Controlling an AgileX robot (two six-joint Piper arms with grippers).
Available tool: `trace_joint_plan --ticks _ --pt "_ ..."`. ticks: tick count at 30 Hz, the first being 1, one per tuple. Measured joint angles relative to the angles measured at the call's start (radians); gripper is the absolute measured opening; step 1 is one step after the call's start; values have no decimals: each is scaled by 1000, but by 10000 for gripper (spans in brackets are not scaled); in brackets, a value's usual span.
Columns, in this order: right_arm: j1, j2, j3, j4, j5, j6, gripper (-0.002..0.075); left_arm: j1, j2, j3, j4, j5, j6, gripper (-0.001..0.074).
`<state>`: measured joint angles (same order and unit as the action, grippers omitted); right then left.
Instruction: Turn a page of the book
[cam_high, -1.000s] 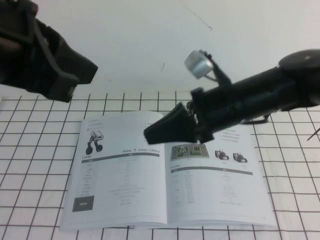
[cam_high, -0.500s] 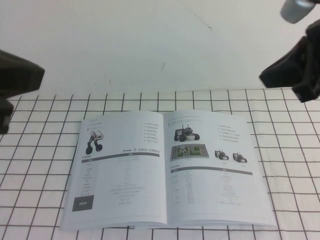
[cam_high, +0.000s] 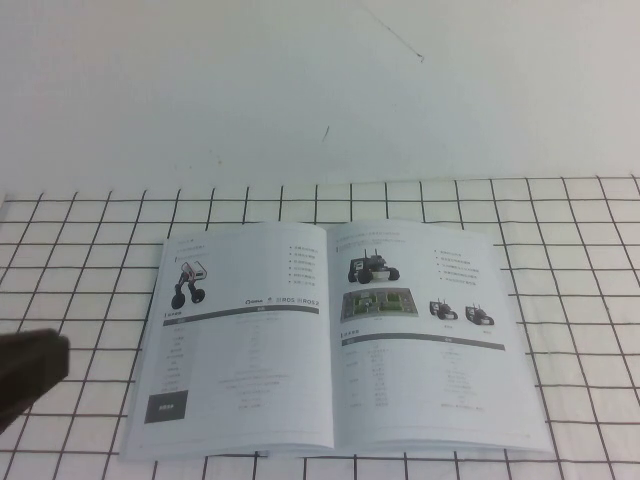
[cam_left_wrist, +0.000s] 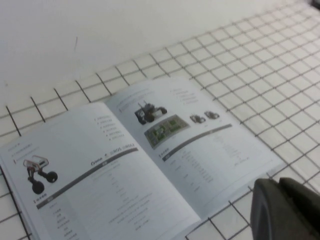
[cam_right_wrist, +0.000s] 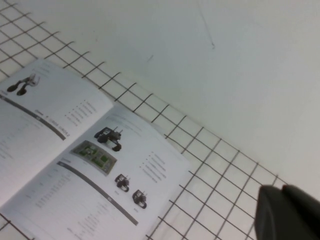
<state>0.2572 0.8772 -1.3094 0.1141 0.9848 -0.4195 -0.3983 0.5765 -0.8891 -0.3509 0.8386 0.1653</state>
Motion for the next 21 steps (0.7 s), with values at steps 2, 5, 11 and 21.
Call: trace_joint_plan --ticks 2,5,11,21 --pt "0 -78 77 -37 -29 18 1 0 -87 55 -2 -40 -12 -2" --pt "0 -215 212 -61 -95 29 1 0 -175 152 -2 -124 -24 -2" --pt "0 -456 521 -51 -253 51 1 0 -252 328 -2 -267 -26 -2" --pt "0 -601 866 -57 -428 51 1 0 -252 617 2 -676 -20 -2"
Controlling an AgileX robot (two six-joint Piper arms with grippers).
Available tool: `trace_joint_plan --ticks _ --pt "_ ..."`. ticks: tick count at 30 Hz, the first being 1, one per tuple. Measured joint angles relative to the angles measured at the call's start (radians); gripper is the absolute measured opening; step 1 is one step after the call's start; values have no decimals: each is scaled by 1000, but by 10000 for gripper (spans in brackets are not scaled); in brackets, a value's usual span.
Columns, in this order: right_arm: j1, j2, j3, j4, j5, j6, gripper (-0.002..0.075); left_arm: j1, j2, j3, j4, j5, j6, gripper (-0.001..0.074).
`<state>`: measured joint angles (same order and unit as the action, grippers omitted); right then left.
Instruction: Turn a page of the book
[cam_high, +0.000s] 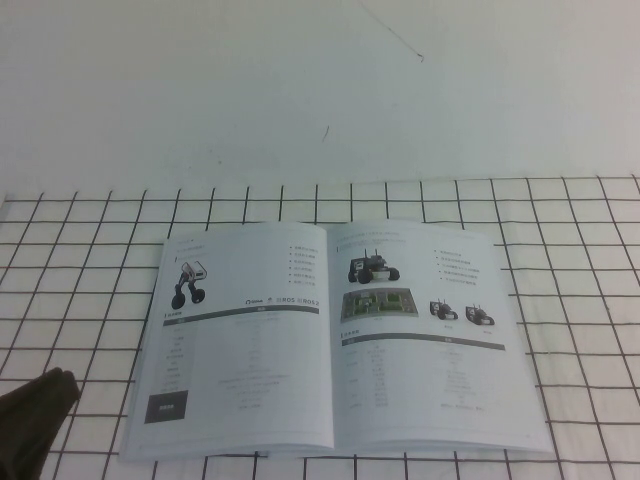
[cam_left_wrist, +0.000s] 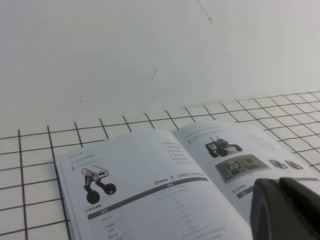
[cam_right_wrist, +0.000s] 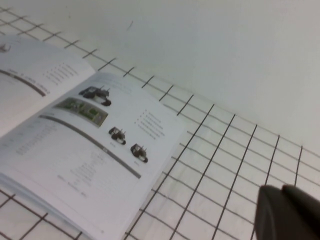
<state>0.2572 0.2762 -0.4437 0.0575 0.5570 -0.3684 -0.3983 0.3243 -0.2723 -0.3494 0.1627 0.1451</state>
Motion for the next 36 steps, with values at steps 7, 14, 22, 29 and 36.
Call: trace_joint_plan --ticks 7,14,22,29,36 --pt "0 0 112 0 -6 0 1 0 0 100 0 -55 0 -2" --pt "0 0 204 0 4 0 1 0 0 185 0 -53 2 -2" --pt "0 0 236 0 11 2 1 0 -16 262 0 17 4 -2" --pt "0 0 237 0 11 4 1 112 -215 299 0 148 4 -2" --pt "0 0 240 -2 9 4 1 273 -334 299 -4 157 0 -2"
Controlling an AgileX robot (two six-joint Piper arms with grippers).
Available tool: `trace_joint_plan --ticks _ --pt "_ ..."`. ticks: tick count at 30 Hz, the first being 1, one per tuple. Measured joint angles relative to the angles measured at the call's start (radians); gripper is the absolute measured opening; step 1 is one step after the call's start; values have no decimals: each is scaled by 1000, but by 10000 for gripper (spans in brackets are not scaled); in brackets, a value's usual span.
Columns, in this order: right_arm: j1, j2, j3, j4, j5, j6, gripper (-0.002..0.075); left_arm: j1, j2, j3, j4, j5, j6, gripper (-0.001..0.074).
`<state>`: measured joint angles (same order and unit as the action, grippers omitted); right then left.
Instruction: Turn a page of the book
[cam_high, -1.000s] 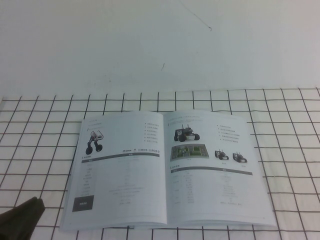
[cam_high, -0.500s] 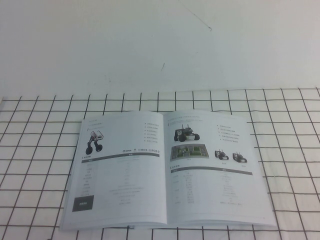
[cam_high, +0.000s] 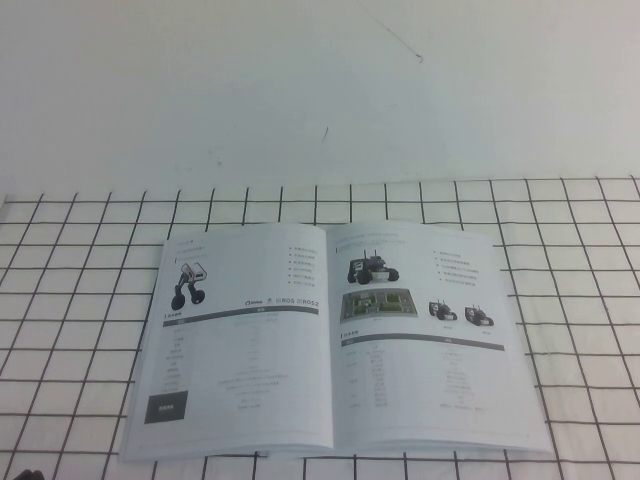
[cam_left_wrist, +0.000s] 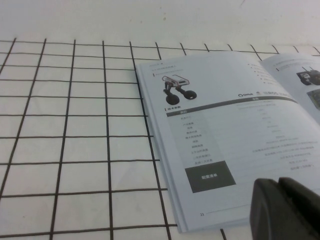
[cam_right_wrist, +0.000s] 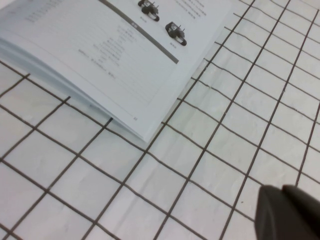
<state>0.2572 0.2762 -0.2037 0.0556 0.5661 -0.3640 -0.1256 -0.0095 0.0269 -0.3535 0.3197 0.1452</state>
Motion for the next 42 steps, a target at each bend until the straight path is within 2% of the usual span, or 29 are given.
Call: trace_joint_plan --ticks 20,23,30,35,42 --pt "0 0 0 0 -2 0 1 10 0 0 7 0 0 -3" --pt "0 0 0 0 -2 0 1 10 0 0 51 0 -10 -3" --pt "0 0 0 0 -2 0 1 10 0 -2 198 6 -189 -3" --pt "0 0 0 0 -2 0 1 10 0 -4 281 8 -214 -3" --pt "0 0 0 0 -2 0 1 10 0 -4 297 10 -216 -3"
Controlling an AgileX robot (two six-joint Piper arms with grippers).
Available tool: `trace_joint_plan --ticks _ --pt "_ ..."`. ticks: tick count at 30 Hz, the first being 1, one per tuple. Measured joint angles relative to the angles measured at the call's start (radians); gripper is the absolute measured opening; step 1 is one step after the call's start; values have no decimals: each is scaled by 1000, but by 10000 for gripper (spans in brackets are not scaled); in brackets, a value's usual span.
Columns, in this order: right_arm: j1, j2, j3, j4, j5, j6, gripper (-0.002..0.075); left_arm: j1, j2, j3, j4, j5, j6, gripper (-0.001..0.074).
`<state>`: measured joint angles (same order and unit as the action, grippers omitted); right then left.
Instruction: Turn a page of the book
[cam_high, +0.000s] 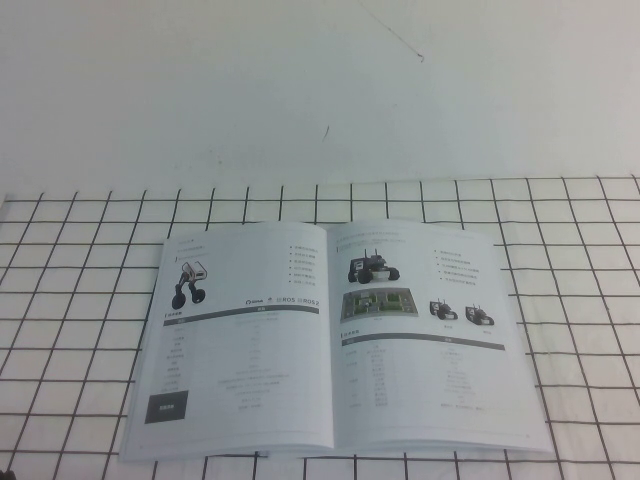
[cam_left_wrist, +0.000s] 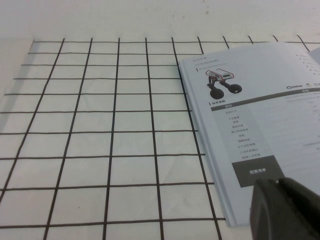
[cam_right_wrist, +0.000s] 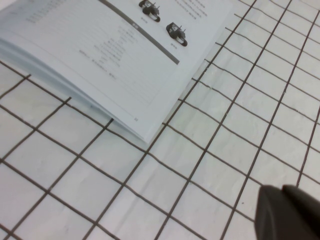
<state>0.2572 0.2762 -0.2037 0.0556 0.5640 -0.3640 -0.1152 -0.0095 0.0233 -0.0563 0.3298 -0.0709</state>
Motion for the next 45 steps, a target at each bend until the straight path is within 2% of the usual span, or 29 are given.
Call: trace_joint_plan --ticks 14,21,26,30,45 --pt "-3 -21 0 0 2 1 1 0 0 0 0 0 -1 -3" --pt "-90 -203 41 -68 -64 -53 1 0 0 0 0 2 -1 -3" --pt "-184 -287 162 -56 -224 108 1 0 0 0 0 2 -1 -3" --pt "-232 -289 226 -11 -182 249 1 0 0 0 0 2 -4 -3" --pt "-237 -289 225 0 -140 268 1 0 0 0 2 2 -11 -3"
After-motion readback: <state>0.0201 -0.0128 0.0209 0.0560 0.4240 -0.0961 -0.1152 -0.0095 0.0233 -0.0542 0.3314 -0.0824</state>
